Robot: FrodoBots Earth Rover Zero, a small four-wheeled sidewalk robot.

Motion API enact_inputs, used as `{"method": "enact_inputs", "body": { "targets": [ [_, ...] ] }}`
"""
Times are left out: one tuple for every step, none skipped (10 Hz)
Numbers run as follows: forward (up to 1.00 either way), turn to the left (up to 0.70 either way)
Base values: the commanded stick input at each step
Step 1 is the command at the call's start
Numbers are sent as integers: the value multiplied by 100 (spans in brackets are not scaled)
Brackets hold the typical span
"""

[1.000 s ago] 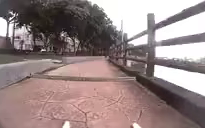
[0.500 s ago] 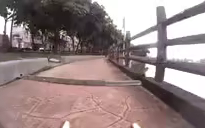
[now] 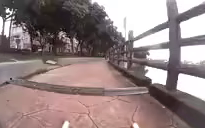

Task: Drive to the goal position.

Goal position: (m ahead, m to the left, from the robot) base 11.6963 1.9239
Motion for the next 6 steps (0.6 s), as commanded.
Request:
{"method": "enact_inputs", "body": {
  "targets": [
    [70,0],
    [70,0],
    [70,0],
    [70,0],
    [70,0],
    [70,0]
  ]
}}
